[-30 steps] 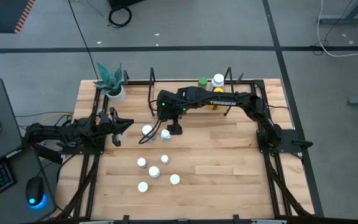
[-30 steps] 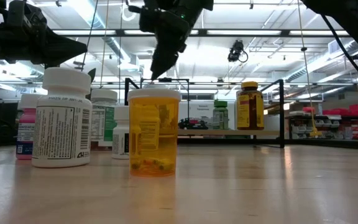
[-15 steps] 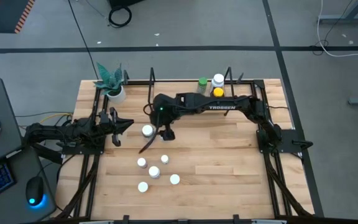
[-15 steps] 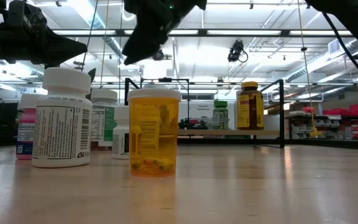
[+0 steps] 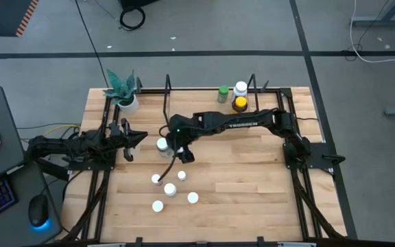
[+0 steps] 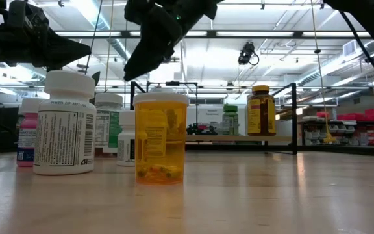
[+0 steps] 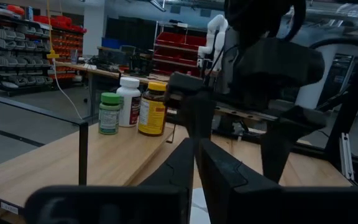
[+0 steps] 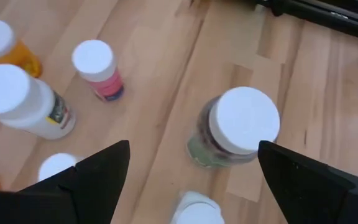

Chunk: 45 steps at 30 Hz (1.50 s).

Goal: Pick and place medicine bottles onto shelf by color
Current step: Put the white medicine bottle on the shelf

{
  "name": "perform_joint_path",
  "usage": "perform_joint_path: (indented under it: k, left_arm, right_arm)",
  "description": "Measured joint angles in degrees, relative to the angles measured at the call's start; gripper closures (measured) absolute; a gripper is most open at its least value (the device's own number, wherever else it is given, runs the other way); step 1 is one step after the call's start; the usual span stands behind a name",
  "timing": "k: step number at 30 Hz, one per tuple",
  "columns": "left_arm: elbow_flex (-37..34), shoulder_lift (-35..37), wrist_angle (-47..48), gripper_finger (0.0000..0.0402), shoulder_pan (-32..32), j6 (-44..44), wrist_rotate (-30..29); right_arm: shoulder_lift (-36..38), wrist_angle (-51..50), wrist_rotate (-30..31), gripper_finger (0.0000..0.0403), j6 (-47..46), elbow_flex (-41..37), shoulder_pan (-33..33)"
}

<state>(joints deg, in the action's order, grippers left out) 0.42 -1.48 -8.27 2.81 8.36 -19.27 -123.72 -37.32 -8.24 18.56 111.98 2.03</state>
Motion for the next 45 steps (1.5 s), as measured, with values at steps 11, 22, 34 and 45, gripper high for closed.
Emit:
perform_joint_path:
  k: [11,22,34,45]
  left_arm:
    - [0.0,0.0,0.0,0.0362,0.0,0.0,0.0]
    - [0.0,0.0,0.0,0.0373,0.0,0.0,0.0]
    - [0.0,0.0,0.0,0.0366,0.0,0.0,0.0]
    - [0.0,0.0,0.0,0.0368,0.0,0.0,0.0]
  right_arm:
    - [-0.1,5.1,5.7,0.0039,-5.9,-7.9,0.8]
    - [0.0,5.7,6.3,0.0039,-9.4,-9.7,1.1]
    - [0.0,8.2,5.8,0.0039,-11.3,-15.1,1.8]
    - [0.0,9.3,5.8,0.0091,-11.4,-16.1,1.9]
